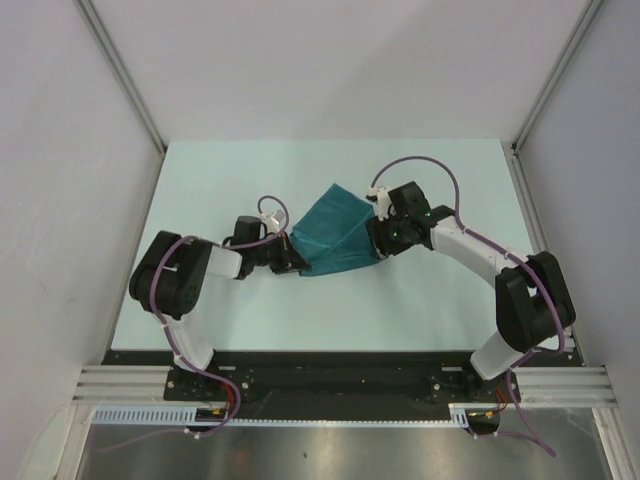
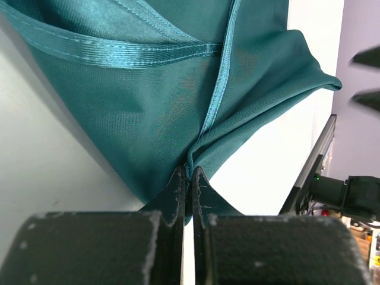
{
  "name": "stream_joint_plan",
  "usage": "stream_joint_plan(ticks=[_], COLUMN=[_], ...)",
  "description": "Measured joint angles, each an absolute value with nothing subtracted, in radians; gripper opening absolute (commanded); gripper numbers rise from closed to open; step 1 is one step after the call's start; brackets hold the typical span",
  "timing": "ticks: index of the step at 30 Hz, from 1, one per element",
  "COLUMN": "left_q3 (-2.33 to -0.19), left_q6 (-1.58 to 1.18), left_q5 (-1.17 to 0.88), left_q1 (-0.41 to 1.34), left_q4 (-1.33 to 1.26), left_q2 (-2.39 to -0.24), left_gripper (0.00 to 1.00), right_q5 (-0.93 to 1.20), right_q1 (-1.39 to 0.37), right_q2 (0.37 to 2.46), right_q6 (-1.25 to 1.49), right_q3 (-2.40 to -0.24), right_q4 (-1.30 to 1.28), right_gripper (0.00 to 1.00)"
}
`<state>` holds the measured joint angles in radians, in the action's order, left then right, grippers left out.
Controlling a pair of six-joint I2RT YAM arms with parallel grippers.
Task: Fold the napkin, place the utensils inside, and roll it up
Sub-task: Roll the napkin with the utensil
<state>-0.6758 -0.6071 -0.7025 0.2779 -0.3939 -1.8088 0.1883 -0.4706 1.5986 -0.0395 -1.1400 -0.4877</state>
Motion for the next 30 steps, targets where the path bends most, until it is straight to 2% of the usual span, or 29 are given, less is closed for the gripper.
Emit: stream_joint_plan(ticks=[7, 14, 16, 18, 21, 30], left_q3=[-0.683, -0.683, -0.683, -0.683, -0.683, -0.684], left_q6=[-0.622, -0.628, -0.629, -0.629, -0.628, -0.628], left_q5=[-0.725, -0.730, -0.730, -0.730, -0.730, -0.733], left_q1=[0.269, 0.267, 0.267, 0.266, 0.266, 0.266], left_q4=[-0.405, -0.407, -0.407, -0.407, -0.407, -0.407], left_q2=[-1.827, -1.831, -1.831, -1.831, -1.831, -1.832], left_gripper=[0.00, 0.00, 0.00, 0.00, 0.00, 0.00], right_q5=[0.117, -0.013, -0.046, -0.065, -0.075, -0.076], right_q1=[-0.581, -0.617, -0.611, -0.604, -0.597, -0.587], right_q2=[1.584, 1.584, 1.602, 1.623, 1.646, 1.684], right_q6=[-0.061, -0.064, -0.065, -0.067, -0.078, -0.091], right_q3=[-1.060, -1.056, -1.062, -1.068, -1.079, -1.132], right_q4=[-0.488, -0.479, -0.474, -0.469, -0.463, -0.436], right_gripper=[0.66, 0.61, 0.54, 0.40, 0.30, 0.20])
